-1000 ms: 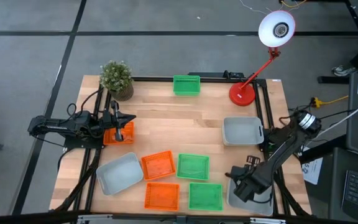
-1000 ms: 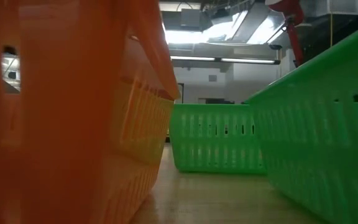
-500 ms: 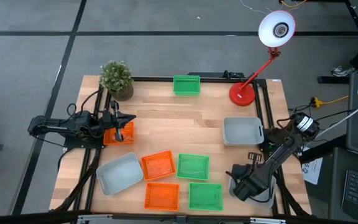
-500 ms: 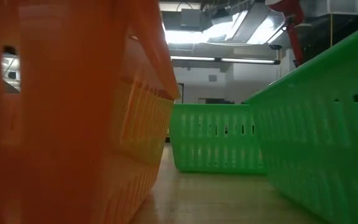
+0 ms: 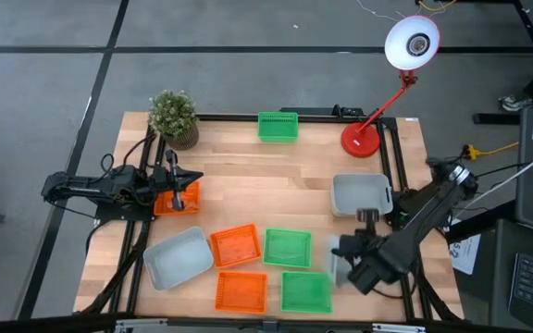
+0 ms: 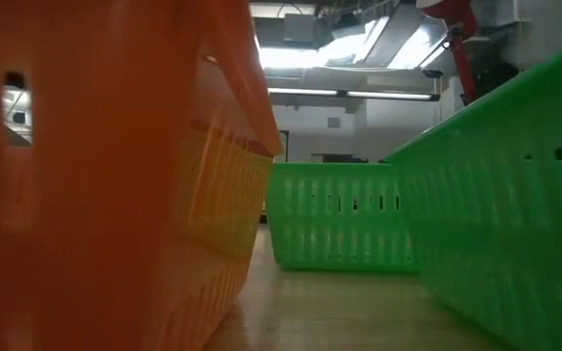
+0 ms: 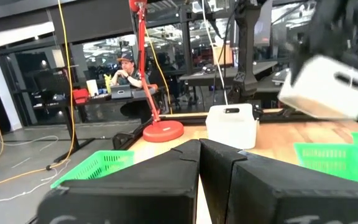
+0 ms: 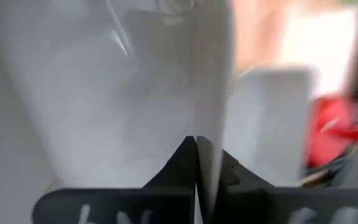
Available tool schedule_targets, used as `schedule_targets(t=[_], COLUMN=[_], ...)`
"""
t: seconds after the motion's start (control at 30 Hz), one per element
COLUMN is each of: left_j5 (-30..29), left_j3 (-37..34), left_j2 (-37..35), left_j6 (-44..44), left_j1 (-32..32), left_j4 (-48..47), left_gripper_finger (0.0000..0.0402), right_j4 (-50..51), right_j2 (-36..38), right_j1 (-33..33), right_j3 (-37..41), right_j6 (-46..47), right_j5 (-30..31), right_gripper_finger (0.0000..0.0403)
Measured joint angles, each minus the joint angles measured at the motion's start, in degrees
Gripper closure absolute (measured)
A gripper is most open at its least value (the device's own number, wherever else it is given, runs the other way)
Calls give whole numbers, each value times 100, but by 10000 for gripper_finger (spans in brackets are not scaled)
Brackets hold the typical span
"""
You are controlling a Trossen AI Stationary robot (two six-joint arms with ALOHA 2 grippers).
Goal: Stack baskets by color
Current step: Stack the bottom right gray bin onto the top right gray bin
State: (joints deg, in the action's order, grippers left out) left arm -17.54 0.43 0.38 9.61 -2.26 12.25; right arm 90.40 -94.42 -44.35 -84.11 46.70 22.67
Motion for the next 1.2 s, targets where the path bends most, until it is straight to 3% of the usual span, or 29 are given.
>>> schedule_targets(t=[0.13,0.27,0.53,0.67,0.83,0.9,1.07,1.2], left_j5=[2,0,-2,-3,-2,-4,-2,-3], left_j3=[0,0,0,0,0,0,0,0], left_j2=[0,0,0,0,0,0,0,0], left_j6=[0,0,0,-4,-4,-4,-6,-7], left_j1=[0,0,0,0,0,0,0,0], left_j4=[4,6,-137,-207,-287,-286,-284,-282], left_gripper_finger=[401,401,401,401,401,401,401,401], right_j4=[-28,-25,-31,-29,-29,-46,-47,-48], right_j2=[490,949,1607,1834,1973,1974,1856,1788], right_j1=[191,558,1939,2965,4320,4731,5336,5587], right_j3=[-135,-129,-125,-221,-332,-292,-62,412], right_j6=[-385,-825,-2302,-3235,-4266,-4596,-5540,-5799], right_j5=[1216,1959,2314,1600,-351,-865,-1666,-1754], right_gripper_finger=[402,402,403,403,403,403,403,403])
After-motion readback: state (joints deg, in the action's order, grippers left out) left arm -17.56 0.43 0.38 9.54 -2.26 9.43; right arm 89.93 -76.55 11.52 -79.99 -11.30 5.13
